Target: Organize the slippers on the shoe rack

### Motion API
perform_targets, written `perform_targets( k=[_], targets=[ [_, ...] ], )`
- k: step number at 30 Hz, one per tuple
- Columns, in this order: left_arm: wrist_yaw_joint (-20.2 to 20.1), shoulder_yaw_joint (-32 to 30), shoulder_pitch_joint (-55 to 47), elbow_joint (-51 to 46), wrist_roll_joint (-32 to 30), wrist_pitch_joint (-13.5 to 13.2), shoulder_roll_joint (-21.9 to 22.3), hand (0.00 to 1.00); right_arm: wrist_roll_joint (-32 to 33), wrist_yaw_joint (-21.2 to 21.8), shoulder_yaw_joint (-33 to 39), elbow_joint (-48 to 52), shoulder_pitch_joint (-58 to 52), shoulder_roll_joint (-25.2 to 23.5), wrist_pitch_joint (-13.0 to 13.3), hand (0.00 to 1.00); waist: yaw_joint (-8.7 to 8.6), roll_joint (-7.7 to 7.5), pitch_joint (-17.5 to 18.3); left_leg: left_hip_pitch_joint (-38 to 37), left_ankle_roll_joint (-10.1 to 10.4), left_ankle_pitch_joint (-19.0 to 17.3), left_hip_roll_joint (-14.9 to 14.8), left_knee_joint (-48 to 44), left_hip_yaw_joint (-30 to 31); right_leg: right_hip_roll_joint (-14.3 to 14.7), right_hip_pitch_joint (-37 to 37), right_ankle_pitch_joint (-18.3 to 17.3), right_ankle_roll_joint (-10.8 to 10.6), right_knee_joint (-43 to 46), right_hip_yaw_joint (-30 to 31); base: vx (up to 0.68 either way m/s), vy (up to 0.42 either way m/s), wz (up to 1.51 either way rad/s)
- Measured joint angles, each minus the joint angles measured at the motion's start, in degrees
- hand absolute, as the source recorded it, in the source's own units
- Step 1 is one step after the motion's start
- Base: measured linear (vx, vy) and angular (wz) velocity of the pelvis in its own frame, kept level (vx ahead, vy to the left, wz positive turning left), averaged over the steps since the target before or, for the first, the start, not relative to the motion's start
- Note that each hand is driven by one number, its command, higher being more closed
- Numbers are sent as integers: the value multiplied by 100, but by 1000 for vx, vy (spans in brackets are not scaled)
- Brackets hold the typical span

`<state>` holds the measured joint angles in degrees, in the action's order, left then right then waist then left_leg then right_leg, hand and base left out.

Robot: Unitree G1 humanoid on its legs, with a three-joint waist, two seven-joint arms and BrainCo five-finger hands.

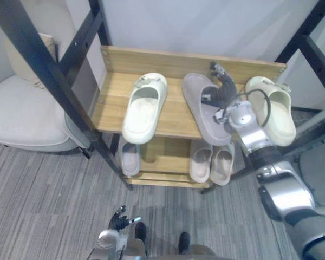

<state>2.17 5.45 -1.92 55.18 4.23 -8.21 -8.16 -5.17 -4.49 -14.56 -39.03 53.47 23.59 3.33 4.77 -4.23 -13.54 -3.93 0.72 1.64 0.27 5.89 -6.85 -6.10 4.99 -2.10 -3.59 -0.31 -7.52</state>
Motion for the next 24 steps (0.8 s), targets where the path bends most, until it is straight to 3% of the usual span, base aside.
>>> perform_targets(
  k=[16, 24],
  targets=[
    [12, 1, 105, 35, 50, 16, 5, 0, -107, 4, -132, 166, 206, -90, 8, 100, 26, 24, -166, -16, 42, 84, -21, 8, 99, 21, 79, -5, 1, -74, -122, -33, -15, 3],
    [6, -7, 87, 59, 32, 26, 0, 0, 100, 2, 306, 2062, -1168, -52, 76, 100, -126, 19, -160, -92, 42, 84, -15, 4, 106, 10, 172, -2, -3, -94, -119, 0, 0, 0]
  ],
)
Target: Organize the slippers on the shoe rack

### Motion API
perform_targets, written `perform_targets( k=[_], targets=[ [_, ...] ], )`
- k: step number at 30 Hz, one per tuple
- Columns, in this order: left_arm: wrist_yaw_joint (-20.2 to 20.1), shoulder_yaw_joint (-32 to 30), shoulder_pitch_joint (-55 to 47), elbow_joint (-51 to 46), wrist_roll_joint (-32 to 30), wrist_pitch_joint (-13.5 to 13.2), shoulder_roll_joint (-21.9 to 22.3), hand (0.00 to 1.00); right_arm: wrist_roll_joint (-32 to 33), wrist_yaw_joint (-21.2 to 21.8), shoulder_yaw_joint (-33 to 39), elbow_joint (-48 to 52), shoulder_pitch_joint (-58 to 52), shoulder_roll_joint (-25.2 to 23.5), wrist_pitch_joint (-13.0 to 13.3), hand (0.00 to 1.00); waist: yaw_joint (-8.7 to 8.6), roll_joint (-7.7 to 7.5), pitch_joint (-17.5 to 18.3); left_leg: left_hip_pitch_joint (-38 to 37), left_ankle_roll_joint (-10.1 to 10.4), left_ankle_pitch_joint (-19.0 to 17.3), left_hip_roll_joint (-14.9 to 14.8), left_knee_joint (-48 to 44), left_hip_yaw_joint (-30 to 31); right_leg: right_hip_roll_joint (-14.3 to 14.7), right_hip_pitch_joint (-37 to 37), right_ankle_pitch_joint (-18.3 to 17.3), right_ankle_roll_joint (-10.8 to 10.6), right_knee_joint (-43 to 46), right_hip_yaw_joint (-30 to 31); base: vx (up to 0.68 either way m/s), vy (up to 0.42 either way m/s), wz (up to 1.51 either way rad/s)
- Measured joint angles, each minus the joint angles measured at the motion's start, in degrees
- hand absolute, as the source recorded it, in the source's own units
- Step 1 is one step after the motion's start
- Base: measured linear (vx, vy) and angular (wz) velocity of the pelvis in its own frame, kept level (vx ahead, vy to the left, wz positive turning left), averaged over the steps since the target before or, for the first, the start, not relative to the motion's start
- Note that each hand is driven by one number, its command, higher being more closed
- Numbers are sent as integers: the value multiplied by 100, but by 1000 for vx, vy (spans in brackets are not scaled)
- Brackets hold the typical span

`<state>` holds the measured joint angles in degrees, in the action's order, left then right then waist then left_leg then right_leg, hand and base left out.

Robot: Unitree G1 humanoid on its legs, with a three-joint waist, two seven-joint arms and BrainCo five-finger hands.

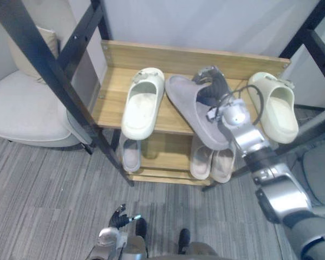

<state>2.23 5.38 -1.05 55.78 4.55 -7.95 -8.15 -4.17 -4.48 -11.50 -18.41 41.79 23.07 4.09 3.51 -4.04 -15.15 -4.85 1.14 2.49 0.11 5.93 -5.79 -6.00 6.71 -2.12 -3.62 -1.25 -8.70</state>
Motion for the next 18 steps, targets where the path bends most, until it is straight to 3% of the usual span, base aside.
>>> perform_targets(
  k=[5, 11, 18],
  targets=[
    [-5, -7, -42, 19, -46, 3, -3, 0, 43, -20, 410, 1262, -899, 34, 142, 100, -114, 7, 32, -63, 0, 0, -20, 1, -18, 1, 29, 0, -1, 14, 32, -46, -9, -4],
    [-27, -123, -102, 187, -142, 85, 50, 0, 318, 22, 576, 2649, -1895, 113, 517, 100, -292, 56, 280, -113, 1, -8, -62, 2, -144, 4, -39, -3, -5, 109, 177, -29, -5, -12],
    [-67, -115, -205, 290, -285, 85, 106, 0, 738, 470, 657, 3543, -3264, -37, 838, 100, -355, 123, 619, -183, 1, -6, -68, 1, -185, 6, -19, -4, -5, 151, 235, -8, 0, -2]
  ],
)
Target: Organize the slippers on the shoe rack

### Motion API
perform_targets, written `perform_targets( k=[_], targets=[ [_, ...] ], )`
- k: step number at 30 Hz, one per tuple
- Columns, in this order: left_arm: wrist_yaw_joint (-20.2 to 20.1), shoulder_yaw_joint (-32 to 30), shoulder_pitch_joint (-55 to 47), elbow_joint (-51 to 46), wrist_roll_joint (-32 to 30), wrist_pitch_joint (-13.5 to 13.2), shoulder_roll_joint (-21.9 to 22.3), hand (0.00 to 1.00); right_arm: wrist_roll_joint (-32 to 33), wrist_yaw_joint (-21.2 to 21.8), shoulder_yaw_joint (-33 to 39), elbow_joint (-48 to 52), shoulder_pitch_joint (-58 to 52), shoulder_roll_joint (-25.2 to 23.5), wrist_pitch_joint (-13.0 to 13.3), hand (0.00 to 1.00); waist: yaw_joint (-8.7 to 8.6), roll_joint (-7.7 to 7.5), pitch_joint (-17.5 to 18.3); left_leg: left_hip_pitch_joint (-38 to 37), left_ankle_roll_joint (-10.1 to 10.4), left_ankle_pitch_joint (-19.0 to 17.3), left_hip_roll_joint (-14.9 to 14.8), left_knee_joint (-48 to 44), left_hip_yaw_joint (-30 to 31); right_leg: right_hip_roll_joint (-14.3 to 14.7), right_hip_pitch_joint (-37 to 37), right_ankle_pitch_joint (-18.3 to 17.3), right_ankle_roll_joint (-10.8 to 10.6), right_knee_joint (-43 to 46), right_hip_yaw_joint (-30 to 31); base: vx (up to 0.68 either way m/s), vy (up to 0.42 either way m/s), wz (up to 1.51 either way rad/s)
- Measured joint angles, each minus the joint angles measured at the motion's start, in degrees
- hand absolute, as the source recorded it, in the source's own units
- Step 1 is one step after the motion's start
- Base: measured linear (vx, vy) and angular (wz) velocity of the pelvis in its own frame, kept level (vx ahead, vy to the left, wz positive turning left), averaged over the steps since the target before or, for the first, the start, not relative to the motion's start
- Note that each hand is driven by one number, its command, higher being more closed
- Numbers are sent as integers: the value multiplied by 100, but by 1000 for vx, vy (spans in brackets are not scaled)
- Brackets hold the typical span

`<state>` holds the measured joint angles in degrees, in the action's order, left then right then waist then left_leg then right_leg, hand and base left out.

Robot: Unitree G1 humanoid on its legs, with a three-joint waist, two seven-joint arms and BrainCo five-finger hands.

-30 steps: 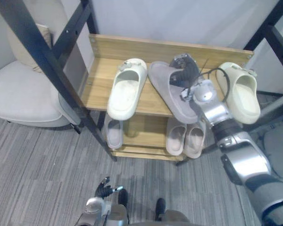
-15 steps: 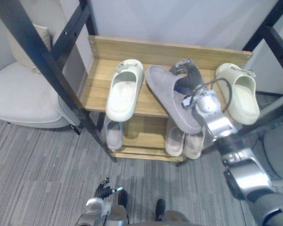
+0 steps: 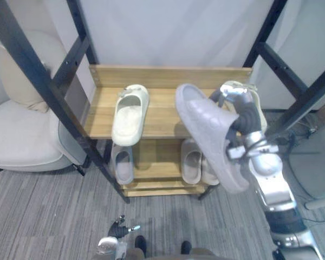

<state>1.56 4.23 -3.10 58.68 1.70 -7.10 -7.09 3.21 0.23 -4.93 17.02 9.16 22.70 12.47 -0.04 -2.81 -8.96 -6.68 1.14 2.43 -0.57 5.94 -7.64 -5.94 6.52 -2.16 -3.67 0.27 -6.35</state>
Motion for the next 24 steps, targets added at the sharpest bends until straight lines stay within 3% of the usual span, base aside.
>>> perform_targets(
  k=[8, 11, 12, 15, 18, 21, 22, 23, 24],
  targets=[
    [-78, 95, 7, 173, -38, -47, 0, 0, 193, 605, -1078, -37, -856, -2, 20, 100, 0, 101, 95, -140, 68, -47, 11, -1, -27, 6, 114, -21, -28, -27, 38, -44, 7, -3],
    [-83, 208, 47, 159, -40, -125, -16, 0, 177, 747, -1586, -471, -857, 17, 30, 100, 36, 138, 0, 87, 50, -173, 4, -354, -58, -52, -197, -190, -27, 520, 94, -64, 12, -3],
    [-75, 259, 217, 155, -27, -141, -57, 0, 133, 764, -1844, -847, -618, 63, -1, 100, 65, 151, -231, 704, -28, -494, -16, -1337, -58, -137, -681, -429, -13, 1230, 117, -123, -3, 6],
    [-60, 363, 620, 130, 93, -201, -52, 0, 119, 723, -2015, -1231, -9, 214, -37, 100, 81, 340, -764, 1832, -54, -1004, -166, -2837, 47, -147, -1529, -788, 10, 2355, 96, -205, -18, 14],
    [-55, 367, 901, -67, 318, -263, -51, 0, -63, 571, -2011, -1672, 487, 231, -129, 100, 152, 434, -1229, 2631, -18, -1329, -204, -3730, 212, -219, -2270, -1218, 40, 3275, 8, -353, -23, 27],
    [-54, 347, 1086, -185, 534, -340, -44, 0, -258, 385, -1986, -2025, 903, 280, -177, 100, 191, 587, -1496, 3249, -23, -1419, -254, -4081, 375, -226, -2785, -1218, 69, 3569, -206, -210, 20, 15],
    [-50, 317, 1103, -267, 576, -366, -70, 0, -333, 340, -1959, -2049, 961, 261, -192, 100, 226, 544, -1542, 3356, -13, -1429, -252, -4232, 346, -303, -2938, -1272, 71, 3855, -221, -117, 8, 14],
    [-20, 269, 1184, -411, 633, -388, -130, 0, -360, 242, -1909, -2088, 1117, 273, -209, 100, 236, 484, -1653, 3675, -30, -1550, -189, -4731, 343, -509, -3234, -1575, 117, 4428, -284, -157, 1, 29],
    [28, 218, 1263, -480, 698, -398, -119, 0, -491, 94, -1775, -2229, 1285, 253, -211, 100, 237, 544, -1701, 4032, -38, -1687, -187, -5181, 421, -595, -3507, -1755, 146, 4851, -343, -157, 1, 34]
  ],
)
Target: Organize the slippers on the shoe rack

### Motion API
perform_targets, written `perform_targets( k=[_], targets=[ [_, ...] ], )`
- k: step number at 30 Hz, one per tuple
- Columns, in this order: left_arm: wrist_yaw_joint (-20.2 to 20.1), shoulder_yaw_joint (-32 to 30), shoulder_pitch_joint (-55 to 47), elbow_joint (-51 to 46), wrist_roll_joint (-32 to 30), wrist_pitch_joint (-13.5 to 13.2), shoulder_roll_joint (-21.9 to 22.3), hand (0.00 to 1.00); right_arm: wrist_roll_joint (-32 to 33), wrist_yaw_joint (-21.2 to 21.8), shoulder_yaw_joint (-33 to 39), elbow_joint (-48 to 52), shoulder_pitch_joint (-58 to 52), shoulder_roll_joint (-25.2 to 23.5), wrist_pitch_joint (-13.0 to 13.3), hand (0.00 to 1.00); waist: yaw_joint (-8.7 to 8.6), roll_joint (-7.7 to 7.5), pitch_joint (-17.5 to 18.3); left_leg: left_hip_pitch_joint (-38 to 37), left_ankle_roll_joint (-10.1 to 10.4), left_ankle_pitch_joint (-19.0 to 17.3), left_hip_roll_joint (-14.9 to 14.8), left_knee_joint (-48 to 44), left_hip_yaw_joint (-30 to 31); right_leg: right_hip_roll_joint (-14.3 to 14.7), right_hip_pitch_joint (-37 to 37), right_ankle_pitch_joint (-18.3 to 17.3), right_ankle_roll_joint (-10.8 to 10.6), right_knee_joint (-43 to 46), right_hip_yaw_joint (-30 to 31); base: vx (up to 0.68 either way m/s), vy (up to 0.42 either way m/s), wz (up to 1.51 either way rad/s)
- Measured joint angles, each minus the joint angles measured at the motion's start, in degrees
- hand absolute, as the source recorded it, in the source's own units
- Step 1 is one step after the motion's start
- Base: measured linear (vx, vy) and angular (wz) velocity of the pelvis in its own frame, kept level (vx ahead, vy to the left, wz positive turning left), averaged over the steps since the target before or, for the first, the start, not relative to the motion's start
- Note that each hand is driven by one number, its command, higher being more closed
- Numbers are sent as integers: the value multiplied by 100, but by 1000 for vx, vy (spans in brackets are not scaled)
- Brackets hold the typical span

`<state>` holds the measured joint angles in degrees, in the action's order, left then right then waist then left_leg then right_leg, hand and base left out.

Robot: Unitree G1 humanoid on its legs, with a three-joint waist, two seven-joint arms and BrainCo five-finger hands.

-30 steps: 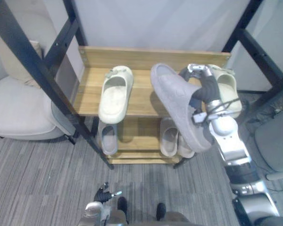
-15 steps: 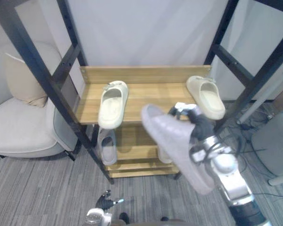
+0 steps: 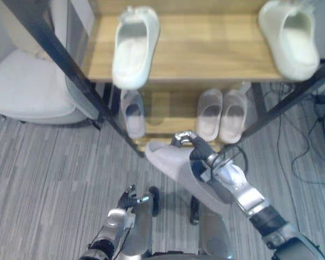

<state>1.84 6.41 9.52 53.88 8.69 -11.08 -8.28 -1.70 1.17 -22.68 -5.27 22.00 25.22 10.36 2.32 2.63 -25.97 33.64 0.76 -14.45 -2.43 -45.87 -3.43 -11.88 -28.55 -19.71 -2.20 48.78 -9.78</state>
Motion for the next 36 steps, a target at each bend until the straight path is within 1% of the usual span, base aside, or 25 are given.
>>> perform_targets(
  k=[1, 2, 3, 4, 6, 7, 8, 9, 10, 11, 13, 15, 17, 18, 22, 24, 27, 31, 35, 36],
  targets=[
    [25, -23, 16, -28, 20, -4, -2, 0, -38, -37, 27, -69, 79, -3, -5, 100, 2, 10, -6, 112, -8, -32, -2, -119, 20, -21, -97, -38, 3, 111, -15, -176, 28, 30],
    [54, -159, 86, -125, 57, -74, -54, 0, -81, -217, 126, -355, 411, -5, -30, 100, 31, 40, -21, 593, -8, -149, 2, -577, 91, -91, -536, -196, 29, 578, -40, -140, 17, 18],
    [75, -252, 141, -143, 57, -84, -90, 0, -115, -326, 225, -475, 561, -8, -32, 100, 66, 52, -32, 853, -31, -194, 0, -791, 127, -110, -763, -270, 40, 800, -52, -140, 17, 18],
    [87, -287, 161, -142, 54, -84, -113, 0, -124, -377, 255, -528, 633, -4, -40, 100, 72, 60, -42, 953, -31, -215, -1, -889, 149, -119, -854, -297, 49, 889, -62, -135, 5, 11],
    [266, -390, 160, 100, 52, -19, -222, 0, -294, -693, 499, -751, 1131, 17, -116, 100, 130, 33, -186, 1620, -44, -371, -3, -1518, 225, -204, -1458, -521, 87, 1541, -62, -142, 1, 14],
    [284, -388, 159, 119, 39, -4, -219, 0, -294, -724, 532, -759, 1183, 21, -126, 100, 138, 32, -207, 1683, -44, -380, 0, -1575, 231, -216, -1522, -540, 92, 1606, -66, -99, -6, 11],
    [306, -374, 162, 172, 33, 73, -216, 0, -313, -825, 638, -853, 1384, 11, -140, 100, 152, 24, -289, 1889, -39, -428, -3, -1775, 247, -234, -1727, -604, 100, 1807, -48, -93, -1, 4],
    [321, -378, 133, 273, 37, 176, -197, 0, -428, -987, 687, -952, 1643, 7, -194, 100, 209, 7, -391, 2105, -33, -482, -10, -1967, 254, -256, -1944, -670, 118, 2027, -24, -133, 2, 4],
    [338, -428, 54, 276, 36, 212, -144, 0, -521, -1125, 697, -973, 1867, 18, -219, 100, 271, 4, -416, 2413, -28, -508, -10, -2164, 269, -279, -2244, -729, 119, 2247, -6, -112, 4, 3],
    [343, -459, 36, 263, 36, 222, -128, 0, -534, -1155, 698, -973, 1922, 13, -223, 100, 283, 1, -419, 2491, -27, -510, -4, -2204, 270, -296, -2322, -740, 104, 2306, -4, -113, -8, 7],
    [445, -607, -26, 3, 53, 273, 10, 0, -757, -1423, 702, -972, 2324, -69, -359, 100, 443, -14, -434, 2954, 1, -565, -8, -2514, 276, -340, -2812, -862, 129, 2681, 49, -80, -17, 6],
    [467, -711, -37, -192, 57, 271, 66, 0, -859, -1530, 734, -971, 2505, -130, -424, 100, 480, -17, -436, 3147, 27, -583, -8, -2641, 317, -349, -2967, -921, 133, 2815, 47, -59, -24, 9],
    [532, -767, -55, -452, 62, 265, 106, 0, -988, -1683, 959, -970, 2694, -268, -519, 100, 528, -40, -450, 3289, 60, -607, -5, -2747, 371, -390, -3079, -994, 160, 2948, -3, -56, -31, 10],
    [572, -778, -76, -665, 166, 253, 133, 0, -1183, -1849, 1110, -971, 2899, -277, -652, 100, 571, -47, -455, 3394, 59, -607, -1, -2792, 390, -419, -3169, -1037, 164, 3012, -31, -29, -25, 7],
    [586, -778, -121, -908, 267, 245, 164, 0, -1345, -2147, 1354, -984, 3363, -286, -839, 100, 623, -49, -455, 3570, 74, -611, 0, -2873, 424, -433, -3324, -1117, 186, 3115, -57, -29, -31, 6],
    [689, -784, -122, -993, 272, 239, 197, 0, -1412, -2278, 1363, -1310, 3748, -300, -928, 100, 658, -49, -455, 3650, 108, -600, 0, -2882, 463, -435, -3377, -1123, 191, 3123, -104, -12, -25, 4],
    [708, -788, -123, -1026, 279, 225, 231, 0, -1417, -2404, 1367, -1639, 3991, -315, -1065, 100, 696, -50, -453, 3670, 115, -603, 24, -2890, 481, -456, -3370, -1194, 178, 3152, -127, -7, -19, 10],
    [812, -787, -124, -1123, 320, 180, 264, 0, -1469, -2490, 1405, -2108, 4431, -394, -1163, 100, 703, -62, -439, 3806, 139, -593, 74, -2930, 573, -511, -3428, -1255, 214, 3225, -234, -16, -19, 15],
    [887, -787, -108, -1173, 474, 154, 320, 0, -1589, -2580, 1483, -2750, 4858, -460, -1262, 100, 755, -57, -435, 3874, 159, -590, 115, -2980, 615, -549, -3461, -1305, 273, 3306, -265, -30, -9, 8],
    [929, -783, -106, -1187, 492, 140, 329, 0, -1591, -2615, 1483, -2896, 4972, -461, -1277, 0, 757, -55, -431, 3919, 172, -583, 117, -2986, 654, -561, -3473, -1329, 259, 3307, -317, -33, 0, 6]
  ],
)
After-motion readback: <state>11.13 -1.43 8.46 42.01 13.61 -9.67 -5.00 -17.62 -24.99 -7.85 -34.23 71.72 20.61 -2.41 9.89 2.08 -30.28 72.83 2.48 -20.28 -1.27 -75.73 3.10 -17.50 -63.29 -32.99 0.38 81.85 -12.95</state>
